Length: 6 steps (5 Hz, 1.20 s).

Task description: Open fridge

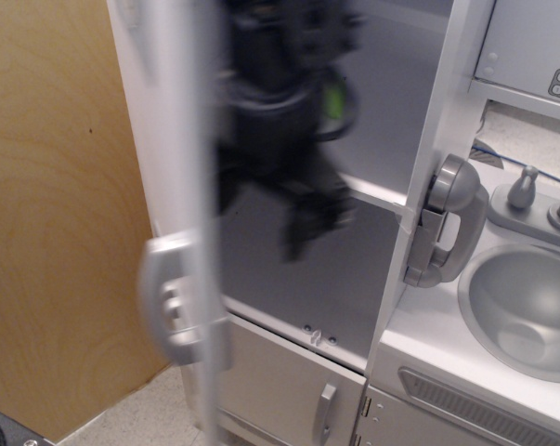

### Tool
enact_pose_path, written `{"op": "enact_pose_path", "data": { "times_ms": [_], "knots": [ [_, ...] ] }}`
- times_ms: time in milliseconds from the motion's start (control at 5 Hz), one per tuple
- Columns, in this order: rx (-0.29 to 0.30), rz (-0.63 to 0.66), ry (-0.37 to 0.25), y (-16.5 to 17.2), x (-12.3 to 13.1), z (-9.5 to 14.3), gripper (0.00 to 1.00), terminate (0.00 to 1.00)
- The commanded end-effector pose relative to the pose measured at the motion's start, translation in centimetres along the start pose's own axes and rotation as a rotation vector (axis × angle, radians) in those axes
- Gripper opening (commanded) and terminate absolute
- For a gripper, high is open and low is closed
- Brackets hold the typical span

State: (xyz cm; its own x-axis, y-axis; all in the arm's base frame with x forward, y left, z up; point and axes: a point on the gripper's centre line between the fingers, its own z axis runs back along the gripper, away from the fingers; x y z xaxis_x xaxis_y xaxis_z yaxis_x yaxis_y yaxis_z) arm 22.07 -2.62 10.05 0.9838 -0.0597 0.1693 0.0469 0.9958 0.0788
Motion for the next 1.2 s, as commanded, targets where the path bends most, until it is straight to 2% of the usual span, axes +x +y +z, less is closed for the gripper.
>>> {"op": "enact_pose_path", "data": {
  "times_ms": [0,200,400,600,800,1000],
  "knots": [
    [0.163,0.045,-0.022,5.7,-3.6,0.2,1.0,0.0],
    [0.241,0.109,0.031,8.6,-3.7,0.5,1.0,0.0],
    [0.347,0.257,0.003,12.2,-2.9,2.1,1.0,0.0],
    [0.403,0.341,0.028,16.1,-3.1,2.7,1.0,0.0],
    [0.355,0.371,0.017,17.1,-2.6,3.1,1.0,0.0],
    [0.296,0.431,0.043,18.2,-1.5,3.1,1.0,1.0]
  ]
}}
